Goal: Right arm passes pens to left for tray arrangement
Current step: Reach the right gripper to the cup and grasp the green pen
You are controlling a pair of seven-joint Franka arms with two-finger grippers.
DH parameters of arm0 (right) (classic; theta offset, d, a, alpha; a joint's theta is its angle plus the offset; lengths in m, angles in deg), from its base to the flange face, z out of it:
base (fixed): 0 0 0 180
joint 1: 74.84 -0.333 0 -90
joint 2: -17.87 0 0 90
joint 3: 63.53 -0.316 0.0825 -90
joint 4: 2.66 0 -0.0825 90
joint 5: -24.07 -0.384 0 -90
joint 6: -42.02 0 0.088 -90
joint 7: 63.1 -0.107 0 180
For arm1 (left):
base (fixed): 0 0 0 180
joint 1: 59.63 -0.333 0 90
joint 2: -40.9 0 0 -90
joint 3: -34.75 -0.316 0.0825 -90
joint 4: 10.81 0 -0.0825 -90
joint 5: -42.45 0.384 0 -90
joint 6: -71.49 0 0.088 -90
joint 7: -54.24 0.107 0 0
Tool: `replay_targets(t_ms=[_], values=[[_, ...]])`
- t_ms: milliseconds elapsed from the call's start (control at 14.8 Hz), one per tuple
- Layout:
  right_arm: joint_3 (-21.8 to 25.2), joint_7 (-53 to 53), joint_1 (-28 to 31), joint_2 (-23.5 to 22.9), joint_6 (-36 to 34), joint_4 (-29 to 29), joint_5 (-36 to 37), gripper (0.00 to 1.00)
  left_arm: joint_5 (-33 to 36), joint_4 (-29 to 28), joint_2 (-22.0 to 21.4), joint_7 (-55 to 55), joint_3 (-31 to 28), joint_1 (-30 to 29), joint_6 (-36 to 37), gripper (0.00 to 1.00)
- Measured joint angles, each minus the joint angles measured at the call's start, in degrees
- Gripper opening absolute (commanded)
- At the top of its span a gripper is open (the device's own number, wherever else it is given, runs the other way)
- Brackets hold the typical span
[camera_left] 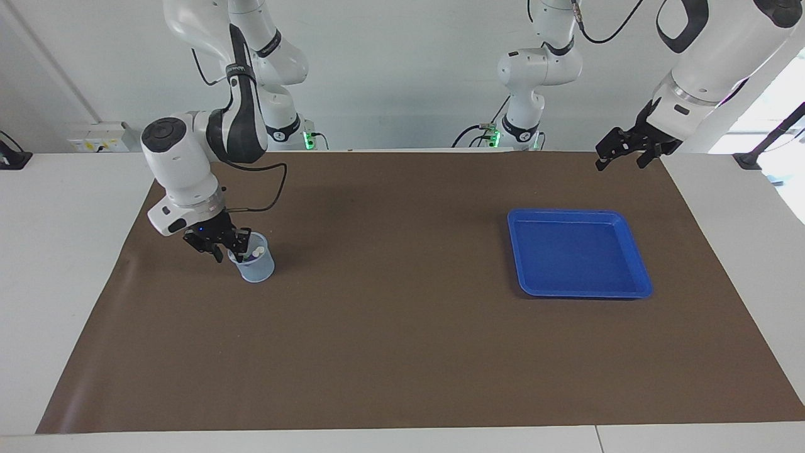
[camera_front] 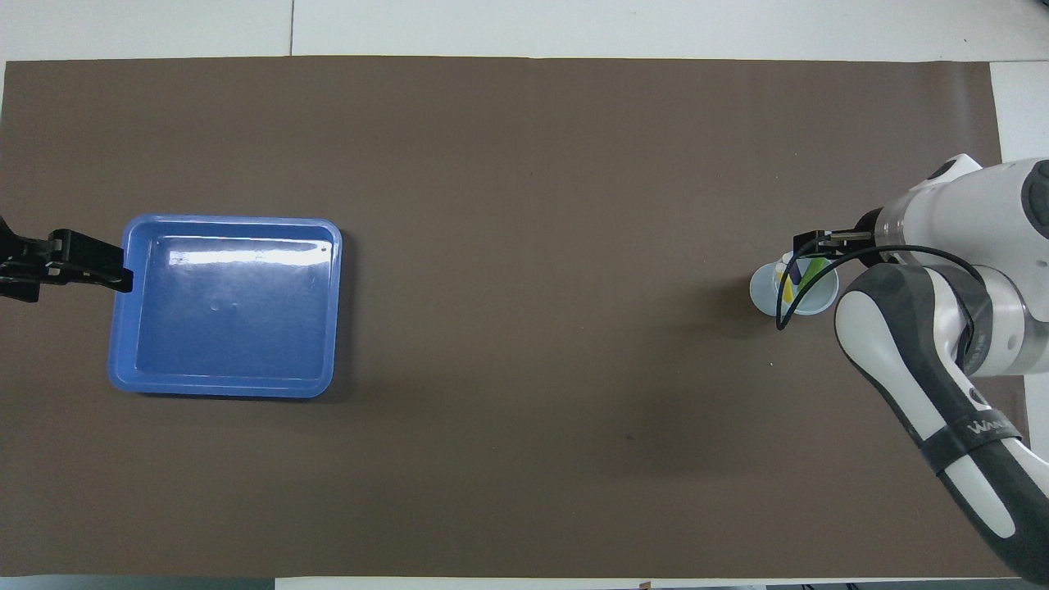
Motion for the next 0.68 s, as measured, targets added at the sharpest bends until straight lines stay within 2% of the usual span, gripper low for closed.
replay_targets(t_ms=[271, 473, 676], values=[[-0.12, 0.01, -0.46, 0.00, 0.00, 0.04, 0.00, 0.00, -3.38, -4.53, -1.83, -0.04, 0.00, -0.97, -1.88, 1.00], [-0.12, 0.01, -0.56, 0.25, -0.15, 0.34, 0.00, 0.00, -5.02, -5.32, -2.61, -1.07, 0.00, -1.10, -2.04, 1.00], [-0.11, 0.01, -0.57, 1.57, -3.81, 1.95, 0.00, 0.00, -5.37, -5.46, -2.84, -3.43, 0.00, -1.08, -2.12, 1.00]])
